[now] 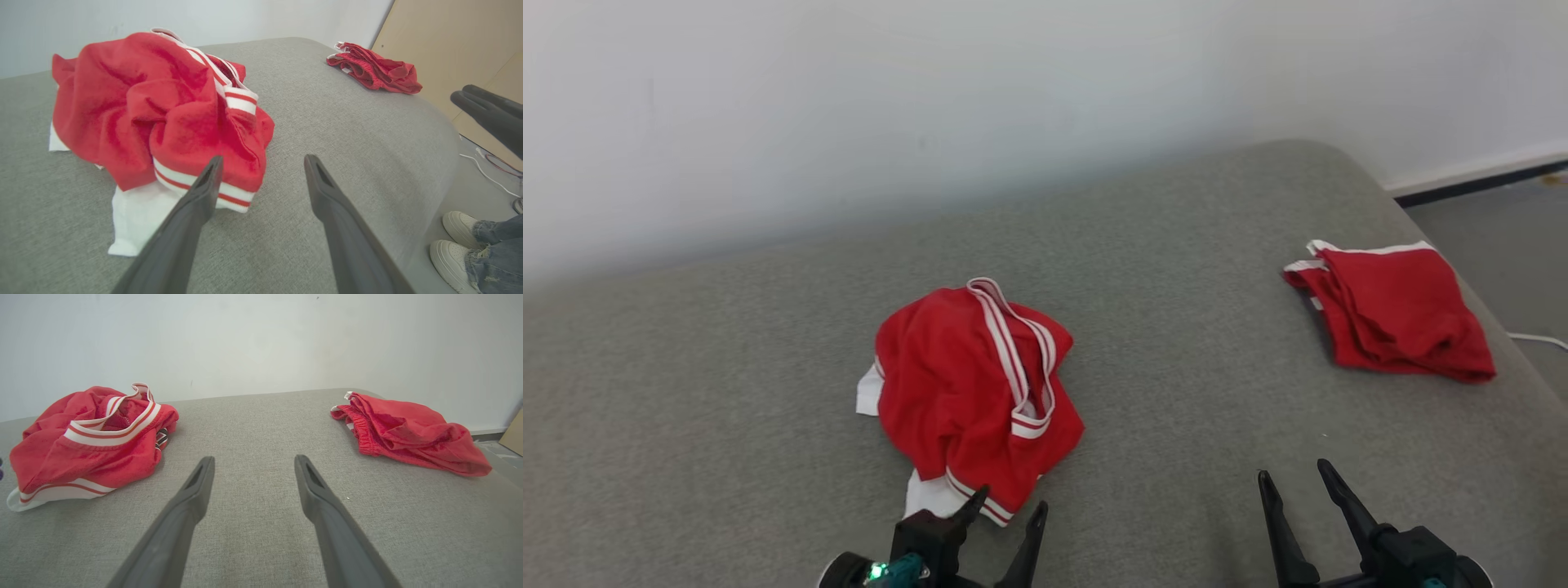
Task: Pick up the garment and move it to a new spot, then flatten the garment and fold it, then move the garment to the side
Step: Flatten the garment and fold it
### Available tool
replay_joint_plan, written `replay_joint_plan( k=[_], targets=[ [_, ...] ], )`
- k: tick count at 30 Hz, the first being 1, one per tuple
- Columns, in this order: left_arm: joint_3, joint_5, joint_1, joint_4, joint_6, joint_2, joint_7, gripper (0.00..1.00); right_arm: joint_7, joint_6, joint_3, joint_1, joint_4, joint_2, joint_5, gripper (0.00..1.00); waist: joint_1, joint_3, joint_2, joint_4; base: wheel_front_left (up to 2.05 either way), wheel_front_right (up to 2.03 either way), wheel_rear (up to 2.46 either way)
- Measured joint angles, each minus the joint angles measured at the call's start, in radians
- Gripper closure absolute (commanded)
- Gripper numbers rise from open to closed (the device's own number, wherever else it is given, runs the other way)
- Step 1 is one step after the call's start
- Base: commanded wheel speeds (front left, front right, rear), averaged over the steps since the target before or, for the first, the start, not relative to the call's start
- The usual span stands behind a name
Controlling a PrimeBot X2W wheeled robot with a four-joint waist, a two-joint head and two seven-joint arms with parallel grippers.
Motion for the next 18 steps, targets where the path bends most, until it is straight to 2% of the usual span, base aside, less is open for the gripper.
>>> replay_joint_plan(
  k=[3, 8, 12, 18],
  targets=[
    [-0.007, 0.003, -0.023, 0.010, 0.018, -0.003, 0.000, 0.00, 0.000, 0.000, 0.004, -0.007, -0.001, 0.001, 0.000, 0.00, 0.0000, 0.010, 0.0000, -0.032, 0.00, 0.00, 0.00],
    [0.005, 0.021, -0.049, 0.042, 0.077, -0.003, -0.008, 0.00, 0.000, 0.000, 0.002, -0.015, -0.006, 0.006, 0.004, 0.00, 0.0000, 0.031, 0.0000, -0.083, 0.00, 0.00, 0.00],
    [0.034, 0.035, -0.057, 0.079, 0.148, 0.002, 0.013, 0.00, 0.000, 0.000, -0.001, -0.015, -0.008, 0.008, 0.006, 0.00, 0.0000, 0.048, 0.0000, -0.115, 0.00, 0.00, 0.00],
    [0.054, 0.057, -0.068, 0.131, 0.227, 0.019, 0.053, 0.00, 0.000, 0.000, -0.002, -0.016, -0.010, 0.016, 0.008, 0.00, 0.0000, 0.073, 0.0000, -0.144, 0.00, 0.00, 0.00]
  ],
)
